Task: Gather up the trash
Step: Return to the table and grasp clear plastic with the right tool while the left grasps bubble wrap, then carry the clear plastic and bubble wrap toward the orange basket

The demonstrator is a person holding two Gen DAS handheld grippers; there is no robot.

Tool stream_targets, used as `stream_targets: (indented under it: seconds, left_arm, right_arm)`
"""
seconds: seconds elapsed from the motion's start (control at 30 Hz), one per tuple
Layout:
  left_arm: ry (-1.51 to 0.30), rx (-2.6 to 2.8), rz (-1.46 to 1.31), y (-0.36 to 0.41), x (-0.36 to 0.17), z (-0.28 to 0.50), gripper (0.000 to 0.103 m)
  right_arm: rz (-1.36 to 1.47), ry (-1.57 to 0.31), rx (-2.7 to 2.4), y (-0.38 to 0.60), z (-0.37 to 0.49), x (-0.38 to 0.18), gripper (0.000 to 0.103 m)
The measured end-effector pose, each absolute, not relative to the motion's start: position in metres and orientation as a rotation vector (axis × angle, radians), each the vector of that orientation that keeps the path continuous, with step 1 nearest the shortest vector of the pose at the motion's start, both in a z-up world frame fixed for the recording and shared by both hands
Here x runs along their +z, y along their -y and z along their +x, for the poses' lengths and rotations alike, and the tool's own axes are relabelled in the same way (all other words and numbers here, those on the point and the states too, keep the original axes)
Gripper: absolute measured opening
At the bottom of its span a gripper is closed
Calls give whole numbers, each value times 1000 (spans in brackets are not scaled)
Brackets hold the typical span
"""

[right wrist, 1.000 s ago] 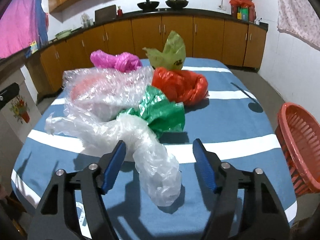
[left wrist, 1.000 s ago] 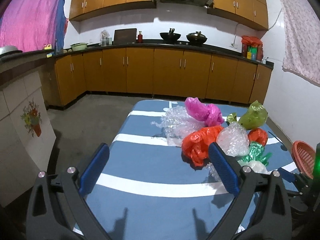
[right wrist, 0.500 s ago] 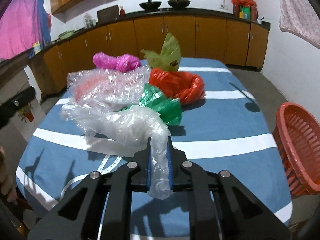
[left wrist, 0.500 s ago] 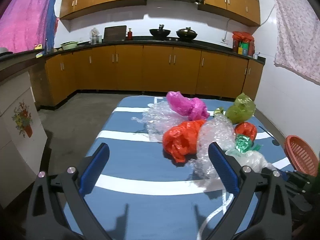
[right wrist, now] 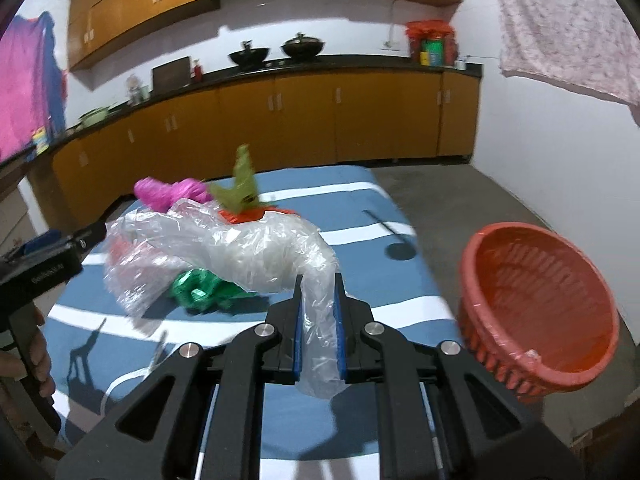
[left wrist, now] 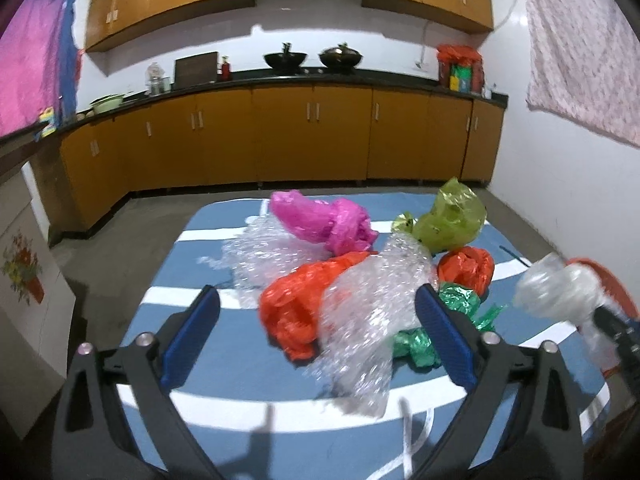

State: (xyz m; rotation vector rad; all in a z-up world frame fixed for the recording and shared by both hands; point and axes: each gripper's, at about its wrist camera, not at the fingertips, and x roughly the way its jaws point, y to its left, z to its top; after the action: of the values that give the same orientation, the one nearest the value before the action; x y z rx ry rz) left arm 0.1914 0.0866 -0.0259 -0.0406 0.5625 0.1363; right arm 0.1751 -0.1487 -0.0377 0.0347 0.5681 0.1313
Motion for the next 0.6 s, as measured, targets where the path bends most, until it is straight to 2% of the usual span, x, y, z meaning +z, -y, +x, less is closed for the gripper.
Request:
stream_targets:
  seconds: [0.07,0.2,0.37,0.47,0.6]
  left_arm:
    - [-595,129,-24,-84,-31,205,76]
    - [-661,117,-43,-84,-43,228,64]
    - [-700,72,-83,-86,-49,235,20]
    - [-685,50,-81,-87,-46,229,9]
    - [-654,32,-82,-86,-39,216,7]
  right_arm:
    - [40,-569,116,156,176,-38,13]
    - [39,-576,97,163,178,-40,13]
    - [41,-580,86,168,178,-41,13]
    - [48,-576,85,168,178,-40,13]
    - [47,-569,91,166,176,-36,13]
